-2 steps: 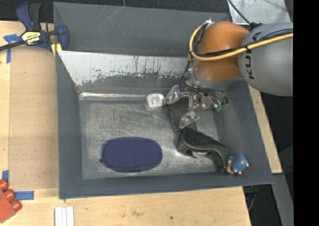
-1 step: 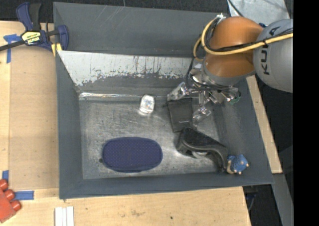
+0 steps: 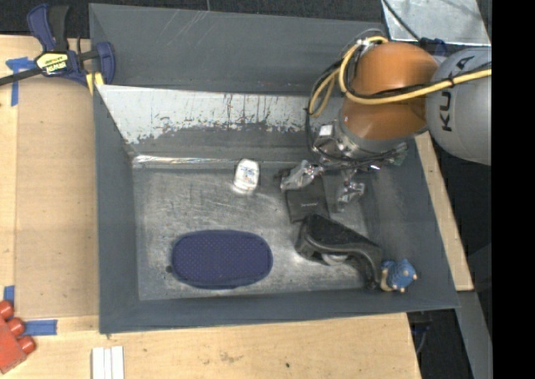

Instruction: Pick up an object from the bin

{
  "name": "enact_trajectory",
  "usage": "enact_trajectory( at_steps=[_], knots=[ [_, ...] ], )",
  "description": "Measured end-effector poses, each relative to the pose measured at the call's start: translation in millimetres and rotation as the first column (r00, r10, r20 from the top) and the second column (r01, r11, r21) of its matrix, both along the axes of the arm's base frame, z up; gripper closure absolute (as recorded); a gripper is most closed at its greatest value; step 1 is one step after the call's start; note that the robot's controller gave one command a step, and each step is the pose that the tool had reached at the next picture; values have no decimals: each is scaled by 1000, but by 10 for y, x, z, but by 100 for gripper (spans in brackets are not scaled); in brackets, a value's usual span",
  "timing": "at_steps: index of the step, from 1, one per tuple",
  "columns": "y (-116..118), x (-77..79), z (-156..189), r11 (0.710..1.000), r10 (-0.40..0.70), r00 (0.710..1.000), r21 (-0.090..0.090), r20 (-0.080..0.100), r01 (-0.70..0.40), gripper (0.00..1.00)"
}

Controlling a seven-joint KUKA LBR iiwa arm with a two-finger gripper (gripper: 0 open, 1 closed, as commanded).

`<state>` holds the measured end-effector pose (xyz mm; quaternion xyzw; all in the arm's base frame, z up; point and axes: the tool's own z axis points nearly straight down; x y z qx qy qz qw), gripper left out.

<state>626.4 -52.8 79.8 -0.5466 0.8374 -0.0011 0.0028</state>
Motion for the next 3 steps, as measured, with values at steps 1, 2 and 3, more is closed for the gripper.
enact_trajectory(
  at_steps=[1, 2, 3],
  knots=[
    [1, 6, 15, 1000, -3, 1000, 1, 1, 3, 100],
    [49, 37, 591, 1000, 7, 1000, -1, 4, -7, 100],
    [53, 18, 1593, 1000, -21, 1000, -1, 7, 21, 100]
  ],
)
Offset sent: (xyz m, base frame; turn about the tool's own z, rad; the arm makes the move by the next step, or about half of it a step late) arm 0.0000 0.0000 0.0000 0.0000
